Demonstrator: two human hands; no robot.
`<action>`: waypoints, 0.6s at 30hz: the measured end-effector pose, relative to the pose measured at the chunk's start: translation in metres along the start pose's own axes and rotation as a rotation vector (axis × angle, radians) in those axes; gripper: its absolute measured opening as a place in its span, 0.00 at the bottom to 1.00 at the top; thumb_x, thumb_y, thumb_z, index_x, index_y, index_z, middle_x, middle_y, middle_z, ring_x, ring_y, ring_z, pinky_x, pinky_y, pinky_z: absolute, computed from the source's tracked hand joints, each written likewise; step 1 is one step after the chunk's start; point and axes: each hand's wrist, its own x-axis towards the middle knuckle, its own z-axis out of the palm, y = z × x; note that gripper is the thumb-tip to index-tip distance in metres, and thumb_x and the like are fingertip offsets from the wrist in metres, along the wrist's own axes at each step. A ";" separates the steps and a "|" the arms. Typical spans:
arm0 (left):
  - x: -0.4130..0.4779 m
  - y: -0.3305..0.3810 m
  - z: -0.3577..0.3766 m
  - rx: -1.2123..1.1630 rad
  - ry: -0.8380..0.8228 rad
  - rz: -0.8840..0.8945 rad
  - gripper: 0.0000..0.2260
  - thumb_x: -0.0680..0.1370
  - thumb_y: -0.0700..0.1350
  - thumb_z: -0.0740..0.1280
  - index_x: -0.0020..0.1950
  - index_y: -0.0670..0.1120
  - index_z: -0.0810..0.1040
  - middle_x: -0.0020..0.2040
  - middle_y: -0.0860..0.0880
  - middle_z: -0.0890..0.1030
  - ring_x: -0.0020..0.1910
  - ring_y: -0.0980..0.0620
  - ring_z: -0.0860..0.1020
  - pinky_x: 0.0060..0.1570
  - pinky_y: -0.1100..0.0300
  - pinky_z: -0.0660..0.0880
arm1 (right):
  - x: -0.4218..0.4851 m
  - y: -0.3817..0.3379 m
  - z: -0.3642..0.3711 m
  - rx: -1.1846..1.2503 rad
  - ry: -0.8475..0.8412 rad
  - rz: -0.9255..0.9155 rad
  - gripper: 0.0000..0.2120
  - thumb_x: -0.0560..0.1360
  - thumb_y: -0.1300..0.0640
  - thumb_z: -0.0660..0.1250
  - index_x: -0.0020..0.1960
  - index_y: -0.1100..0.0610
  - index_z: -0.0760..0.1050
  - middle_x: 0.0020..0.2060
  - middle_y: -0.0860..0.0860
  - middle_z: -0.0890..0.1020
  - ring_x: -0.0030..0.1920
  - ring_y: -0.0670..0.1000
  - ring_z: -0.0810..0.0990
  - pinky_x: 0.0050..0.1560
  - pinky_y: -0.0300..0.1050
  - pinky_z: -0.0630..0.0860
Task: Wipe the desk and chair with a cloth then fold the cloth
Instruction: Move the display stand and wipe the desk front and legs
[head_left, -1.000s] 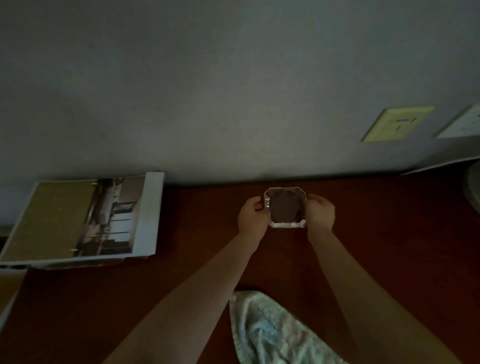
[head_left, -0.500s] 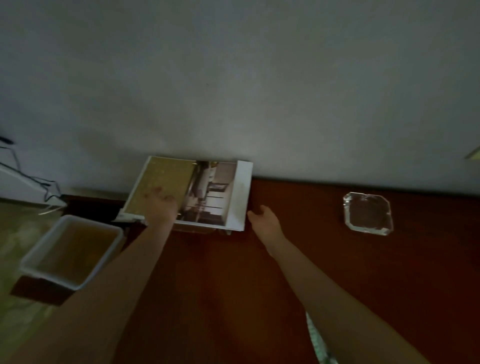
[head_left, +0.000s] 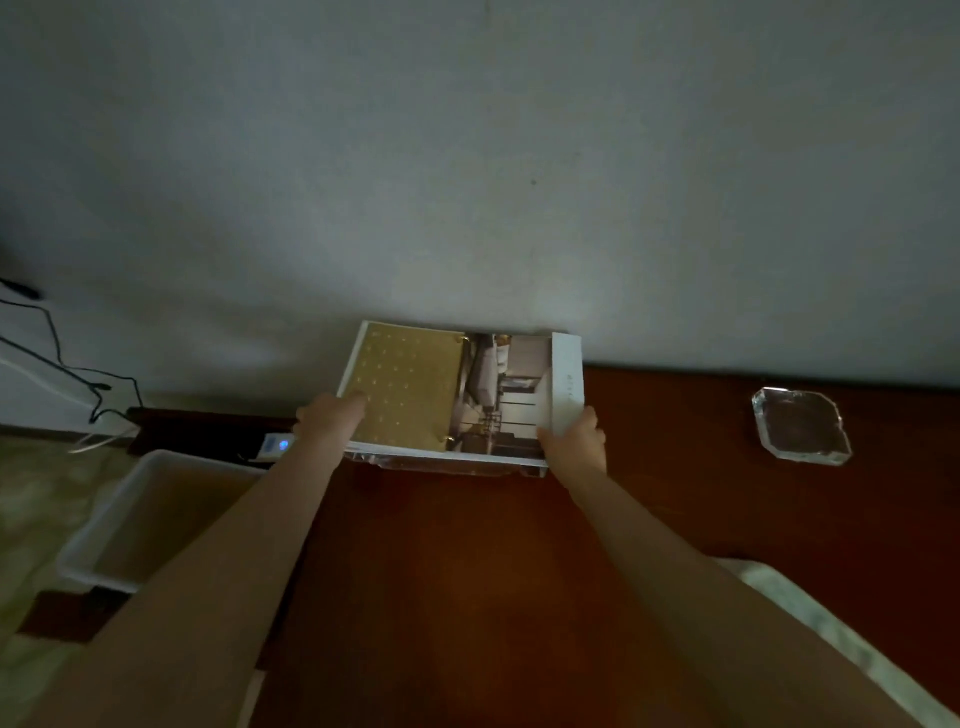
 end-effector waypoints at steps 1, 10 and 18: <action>-0.001 0.003 -0.005 -0.091 -0.015 0.015 0.23 0.78 0.51 0.62 0.67 0.38 0.70 0.61 0.38 0.72 0.56 0.39 0.73 0.56 0.49 0.73 | -0.003 0.000 -0.003 0.002 0.018 -0.003 0.32 0.77 0.54 0.65 0.75 0.58 0.53 0.66 0.59 0.66 0.62 0.59 0.72 0.56 0.52 0.76; -0.058 0.041 -0.022 -0.372 -0.280 0.132 0.08 0.82 0.41 0.58 0.58 0.39 0.72 0.54 0.42 0.77 0.48 0.44 0.77 0.38 0.53 0.75 | -0.024 -0.020 -0.105 -0.031 0.251 -0.146 0.28 0.77 0.53 0.65 0.72 0.60 0.60 0.65 0.59 0.70 0.64 0.60 0.71 0.64 0.57 0.70; -0.140 0.053 0.036 -0.599 -0.525 0.062 0.11 0.81 0.44 0.61 0.61 0.41 0.71 0.59 0.41 0.77 0.56 0.43 0.76 0.55 0.48 0.74 | -0.044 -0.038 -0.204 -0.149 0.462 -0.330 0.30 0.75 0.58 0.66 0.74 0.58 0.60 0.65 0.58 0.70 0.65 0.59 0.69 0.65 0.57 0.68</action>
